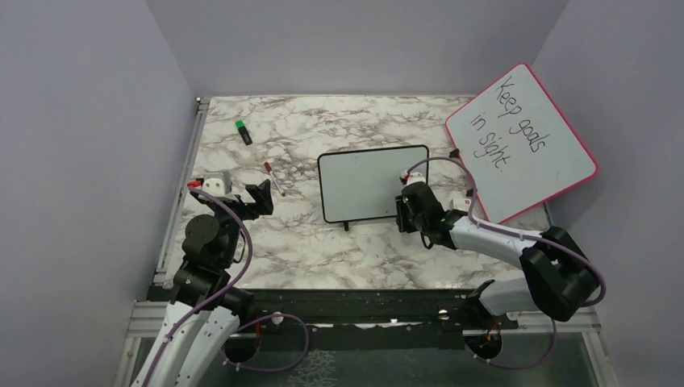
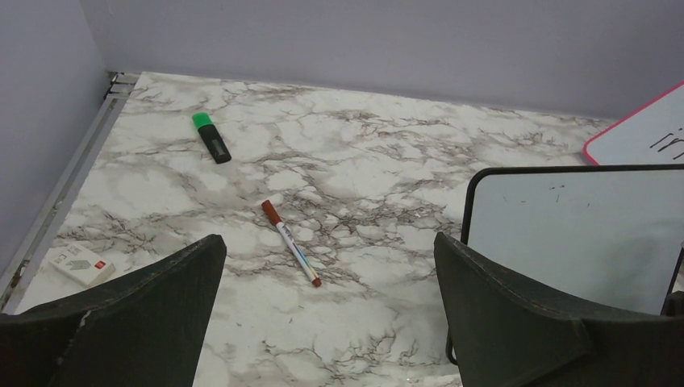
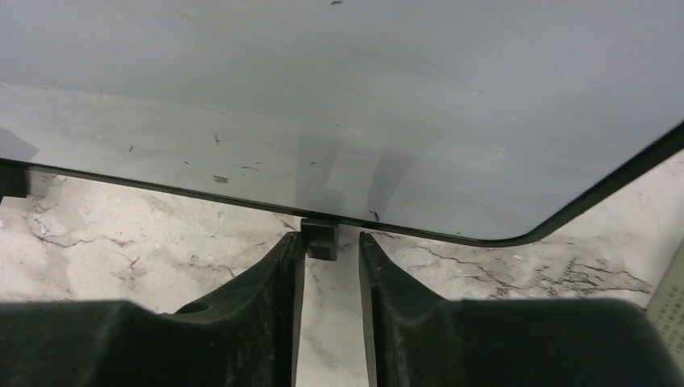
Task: Write a sentence on the whiteboard
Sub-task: Move the whiteboard stand to the center of the board, then open the whiteboard marker at the center of the board.
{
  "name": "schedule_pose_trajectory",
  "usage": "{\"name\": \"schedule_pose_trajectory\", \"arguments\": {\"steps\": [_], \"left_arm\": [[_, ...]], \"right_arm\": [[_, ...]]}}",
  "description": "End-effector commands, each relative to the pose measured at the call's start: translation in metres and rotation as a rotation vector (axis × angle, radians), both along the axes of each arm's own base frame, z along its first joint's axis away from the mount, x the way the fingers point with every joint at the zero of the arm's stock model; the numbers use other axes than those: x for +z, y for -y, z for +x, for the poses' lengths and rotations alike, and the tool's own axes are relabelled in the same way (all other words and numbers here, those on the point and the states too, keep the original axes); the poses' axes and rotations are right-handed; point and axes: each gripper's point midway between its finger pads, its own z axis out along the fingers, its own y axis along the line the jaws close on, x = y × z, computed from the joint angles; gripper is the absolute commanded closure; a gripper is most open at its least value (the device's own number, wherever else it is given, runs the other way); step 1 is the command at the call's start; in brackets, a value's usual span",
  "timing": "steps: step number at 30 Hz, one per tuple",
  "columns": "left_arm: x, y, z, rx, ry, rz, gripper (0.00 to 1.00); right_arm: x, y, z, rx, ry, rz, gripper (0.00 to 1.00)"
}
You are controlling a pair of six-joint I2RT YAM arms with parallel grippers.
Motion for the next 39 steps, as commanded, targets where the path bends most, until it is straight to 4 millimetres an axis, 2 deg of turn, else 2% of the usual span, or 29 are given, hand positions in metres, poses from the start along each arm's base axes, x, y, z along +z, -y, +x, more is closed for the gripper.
{"name": "schedule_pose_trajectory", "arguments": {"steps": [1, 8, 10, 16, 20, 23, 27, 31, 36, 39], "left_arm": [[-0.003, -0.003, 0.003, 0.021, -0.003, 0.006, 0.01], [-0.008, 0.001, 0.007, 0.012, -0.025, 0.018, 0.01], [-0.012, 0.003, 0.010, 0.007, -0.042, 0.019, 0.01], [-0.028, 0.011, 0.024, -0.009, -0.144, 0.012, 0.01], [-0.039, 0.025, 0.035, -0.068, -0.224, 0.011, 0.01], [-0.047, 0.022, 0.042, -0.045, -0.265, -0.001, 0.01], [-0.052, 0.009, 0.050, 0.016, -0.257, -0.045, 0.01], [-0.059, 0.000, 0.060, 0.067, -0.282, -0.145, 0.01], [-0.087, -0.007, 0.080, 0.101, -0.473, -0.149, 0.01], [-0.104, -0.011, 0.091, 0.122, -0.572, -0.120, 0.01]], "right_arm": [[0.014, 0.014, 0.007, -0.109, 0.047, -0.020, 0.63], [0.016, 0.027, 0.011, -0.197, 0.076, -0.039, 0.54], [0.022, 0.026, 0.012, -0.200, 0.096, -0.019, 0.50], [0.058, 0.026, 0.010, -0.190, 0.174, 0.056, 0.26], [0.084, 0.039, 0.006, -0.215, 0.227, 0.055, 0.10], [0.103, 0.053, 0.003, -0.276, 0.278, 0.066, 0.01], [0.130, 0.073, -0.001, -0.405, 0.348, 0.121, 0.00], [0.157, 0.071, -0.006, -0.414, 0.416, 0.260, 0.00], [0.169, 0.063, -0.016, -0.300, 0.500, 0.345, 0.00], [0.171, 0.065, -0.019, -0.303, 0.516, 0.369, 0.00]]}}
